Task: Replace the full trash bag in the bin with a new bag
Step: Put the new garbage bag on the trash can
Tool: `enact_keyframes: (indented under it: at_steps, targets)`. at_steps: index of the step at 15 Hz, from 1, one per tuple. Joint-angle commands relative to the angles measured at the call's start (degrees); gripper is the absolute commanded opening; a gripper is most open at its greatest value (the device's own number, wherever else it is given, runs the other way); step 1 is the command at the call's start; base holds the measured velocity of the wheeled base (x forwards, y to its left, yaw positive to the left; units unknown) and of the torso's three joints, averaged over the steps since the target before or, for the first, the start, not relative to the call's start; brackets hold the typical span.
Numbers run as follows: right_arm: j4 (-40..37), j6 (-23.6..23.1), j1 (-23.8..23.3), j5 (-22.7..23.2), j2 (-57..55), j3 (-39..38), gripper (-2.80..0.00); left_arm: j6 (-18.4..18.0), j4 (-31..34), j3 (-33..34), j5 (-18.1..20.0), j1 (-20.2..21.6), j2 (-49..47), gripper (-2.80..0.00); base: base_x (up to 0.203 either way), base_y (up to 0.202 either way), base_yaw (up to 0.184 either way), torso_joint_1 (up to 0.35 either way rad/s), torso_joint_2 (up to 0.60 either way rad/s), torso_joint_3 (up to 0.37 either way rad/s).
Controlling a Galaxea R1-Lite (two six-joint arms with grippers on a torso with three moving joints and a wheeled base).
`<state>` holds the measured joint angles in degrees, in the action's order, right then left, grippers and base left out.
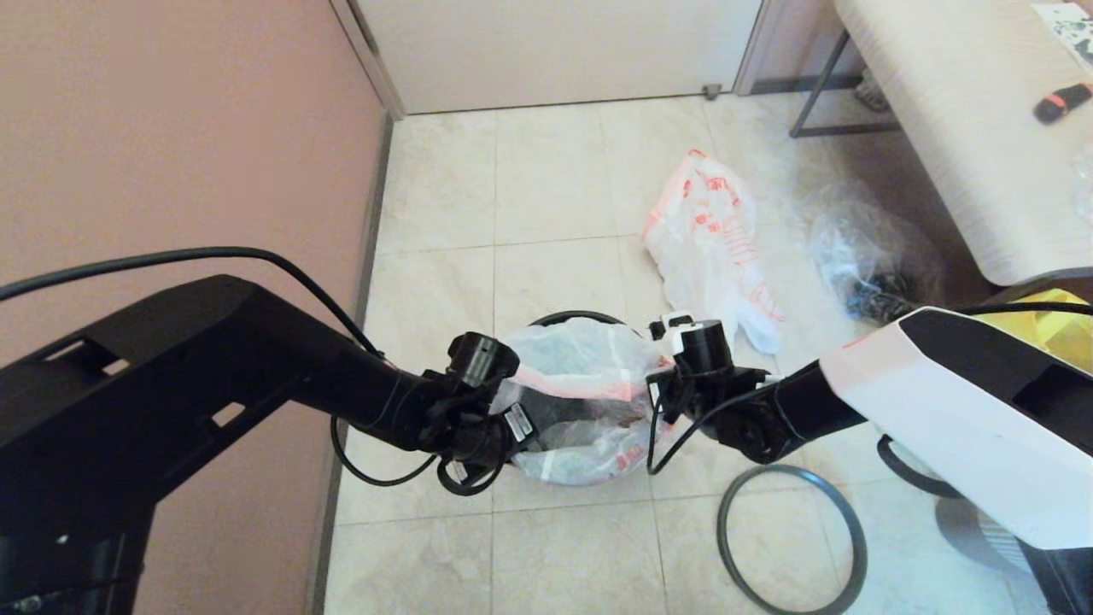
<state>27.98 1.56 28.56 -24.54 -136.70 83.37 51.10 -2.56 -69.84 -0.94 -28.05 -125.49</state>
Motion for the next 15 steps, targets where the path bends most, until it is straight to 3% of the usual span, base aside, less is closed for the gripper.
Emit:
enact_keyframes:
  at_steps: [1, 7, 15]
  targets:
    - [0.1, 0.0, -0.7, -0.2, -0.5, 2.3, -2.8, 0.0, 0.0, 0.1, -0.1, -0.3, 0.0, -2.8, 0.0, 0.0, 0.0, 0.0, 0.0, 0.0]
    - [0.0, 0.4, -1.6, 1.1, 1.5, 5.8, -2.8, -1.5, 0.0, 1.1, 0.0, -2.0, 0.0, -2.8, 0.0, 0.0, 0.0, 0.0, 0.0, 0.0]
    - [-1.4, 0.5, -0.3, 6.5, 2.3, 7.2, -2.8, -3.7, 0.0, 2.0, 0.1, -3.4, 0.1, -2.8, 0.0, 0.0, 0.0, 0.0, 0.0, 0.0]
